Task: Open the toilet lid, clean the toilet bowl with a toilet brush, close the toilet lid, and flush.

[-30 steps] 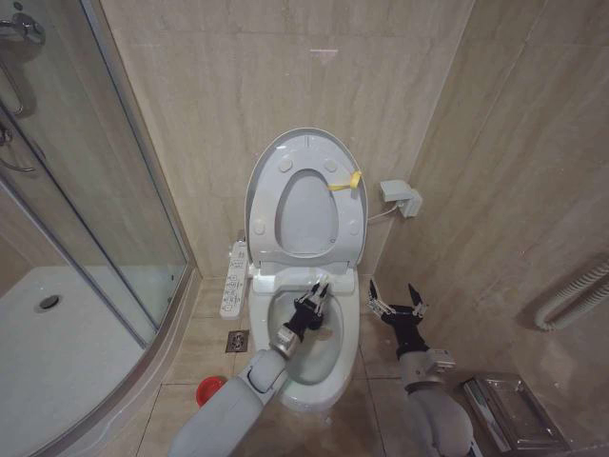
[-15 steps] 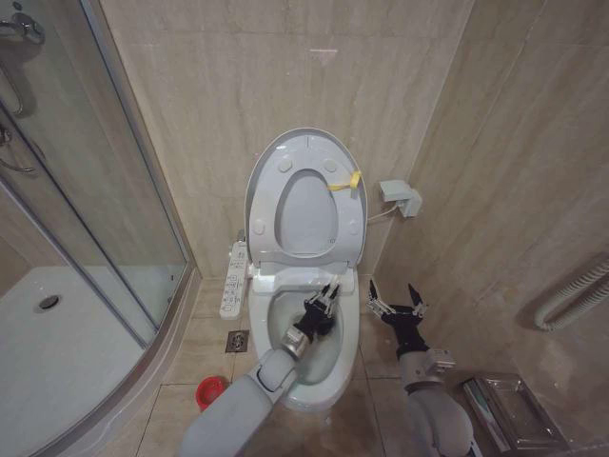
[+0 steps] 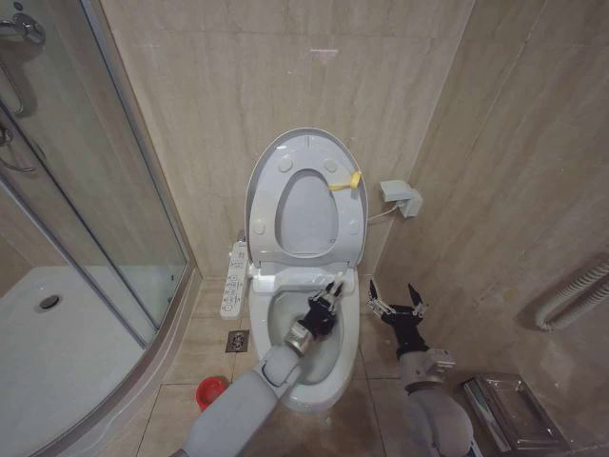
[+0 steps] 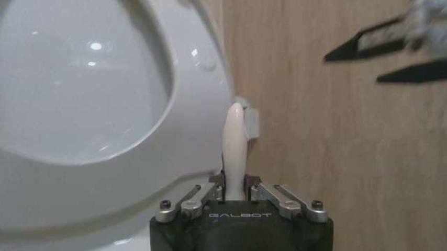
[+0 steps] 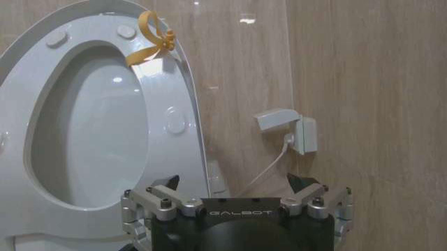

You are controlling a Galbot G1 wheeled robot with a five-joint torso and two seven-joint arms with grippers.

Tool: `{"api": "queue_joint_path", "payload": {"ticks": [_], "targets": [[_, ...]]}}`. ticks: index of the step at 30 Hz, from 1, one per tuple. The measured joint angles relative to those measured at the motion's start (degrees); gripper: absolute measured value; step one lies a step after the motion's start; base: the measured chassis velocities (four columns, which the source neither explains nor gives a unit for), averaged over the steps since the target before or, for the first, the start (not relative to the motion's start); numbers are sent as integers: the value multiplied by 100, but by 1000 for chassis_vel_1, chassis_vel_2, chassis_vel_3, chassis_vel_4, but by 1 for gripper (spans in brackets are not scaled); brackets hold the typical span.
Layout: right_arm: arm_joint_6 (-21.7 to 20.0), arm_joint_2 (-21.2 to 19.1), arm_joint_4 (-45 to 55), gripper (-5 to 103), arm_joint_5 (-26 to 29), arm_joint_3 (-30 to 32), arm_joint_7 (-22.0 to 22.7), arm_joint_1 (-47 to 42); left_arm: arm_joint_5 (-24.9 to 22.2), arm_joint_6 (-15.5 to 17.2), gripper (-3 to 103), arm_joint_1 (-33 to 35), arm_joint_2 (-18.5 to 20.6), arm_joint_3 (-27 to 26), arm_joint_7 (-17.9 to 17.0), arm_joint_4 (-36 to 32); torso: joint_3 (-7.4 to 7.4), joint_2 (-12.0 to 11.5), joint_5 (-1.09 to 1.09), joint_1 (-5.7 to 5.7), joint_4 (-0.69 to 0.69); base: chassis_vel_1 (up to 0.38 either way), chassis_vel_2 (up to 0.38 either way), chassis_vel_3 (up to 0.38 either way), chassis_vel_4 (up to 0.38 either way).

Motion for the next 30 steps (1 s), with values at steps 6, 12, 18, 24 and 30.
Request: {"api": "queue_joint_path", "payload": {"ticks": [6, 12, 18, 24, 30], "targets": [[0, 0, 0, 100, 0, 0, 0, 0, -9, 16, 18, 76, 22, 9, 13, -10, 0, 0, 0, 0, 2, 0, 0, 0, 0], [0, 0, 0, 100, 0, 0, 0, 0, 48, -195, 18, 35, 79, -188, 36, 568, 0, 0, -1, 0, 3, 0, 0, 0, 0], [0, 0, 0, 100, 0, 0, 0, 0, 98, -181, 18, -34, 36, -256, 23, 443, 0, 0, -1, 0, 2, 0, 0, 0, 0], [0, 0, 0, 100, 0, 0, 0, 0, 91, -23, 18, 29, -30, -113, 3, -26, 0, 0, 0, 0, 0, 0, 0, 0, 0], [0, 0, 0, 100, 0, 0, 0, 0, 90, -69, 18, 25, -24, -79, 36, 225, 0, 0, -1, 0, 2, 0, 0, 0, 0]]}}
